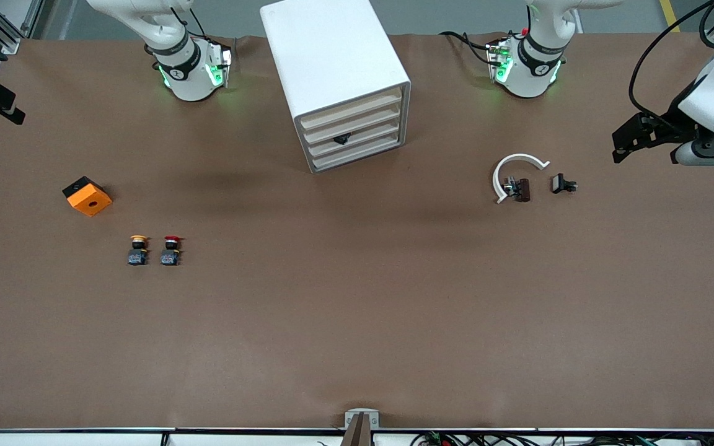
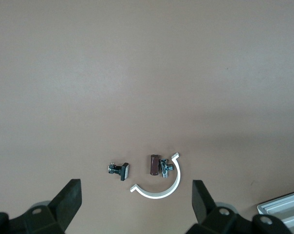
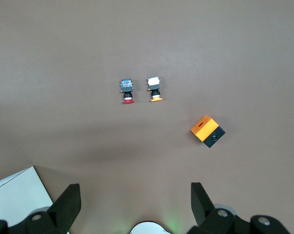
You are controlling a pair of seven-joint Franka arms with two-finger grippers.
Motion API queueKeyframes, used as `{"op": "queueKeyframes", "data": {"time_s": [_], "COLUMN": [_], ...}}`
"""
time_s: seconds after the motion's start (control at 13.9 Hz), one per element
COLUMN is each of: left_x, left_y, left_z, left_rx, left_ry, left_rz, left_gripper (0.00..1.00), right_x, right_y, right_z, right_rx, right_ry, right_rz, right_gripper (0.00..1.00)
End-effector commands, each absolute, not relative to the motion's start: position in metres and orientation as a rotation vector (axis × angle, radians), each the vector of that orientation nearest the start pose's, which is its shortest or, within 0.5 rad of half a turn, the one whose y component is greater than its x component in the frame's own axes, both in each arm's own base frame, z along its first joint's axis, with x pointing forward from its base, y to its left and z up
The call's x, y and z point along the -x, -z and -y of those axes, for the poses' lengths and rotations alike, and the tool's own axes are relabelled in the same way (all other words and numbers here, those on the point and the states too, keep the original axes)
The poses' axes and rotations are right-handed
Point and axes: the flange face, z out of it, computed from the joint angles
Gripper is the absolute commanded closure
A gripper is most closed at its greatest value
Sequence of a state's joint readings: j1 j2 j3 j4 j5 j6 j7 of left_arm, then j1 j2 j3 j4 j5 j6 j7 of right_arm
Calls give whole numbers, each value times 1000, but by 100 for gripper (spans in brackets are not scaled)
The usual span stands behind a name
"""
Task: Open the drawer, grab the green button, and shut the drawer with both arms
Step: 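Reach the left gripper toward the white drawer cabinet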
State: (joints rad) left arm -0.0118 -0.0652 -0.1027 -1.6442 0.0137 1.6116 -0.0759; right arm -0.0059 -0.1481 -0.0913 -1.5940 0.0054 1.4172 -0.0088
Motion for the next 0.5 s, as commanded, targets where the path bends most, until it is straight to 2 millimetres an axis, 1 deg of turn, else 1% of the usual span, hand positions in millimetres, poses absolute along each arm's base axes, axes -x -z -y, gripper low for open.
{"op": "queueKeyframes", "data": {"time_s": [0.0, 0.29, 0.36, 0.43], "left_x": [-530, -532, -534, -539], "left_y": [-637, -634, -630, -620], "left_z": [62, 55, 51, 47], "left_rx": [3136, 3139, 3140, 3140], "left_ry": [53, 46, 31, 5], "left_rz": [-72, -58, -34, -2], "left_gripper": [0, 0, 0, 0], "right_x": [-480, -480, -480, -480], "right_y": [-679, -679, -679, -679], "right_z": [49, 50, 50, 50], "right_rx": [3106, 3106, 3106, 3106], "right_ry": [-32, -35, -35, -37], "right_rz": [-142, -145, -145, -145], "right_gripper": [0, 0, 0, 0]}}
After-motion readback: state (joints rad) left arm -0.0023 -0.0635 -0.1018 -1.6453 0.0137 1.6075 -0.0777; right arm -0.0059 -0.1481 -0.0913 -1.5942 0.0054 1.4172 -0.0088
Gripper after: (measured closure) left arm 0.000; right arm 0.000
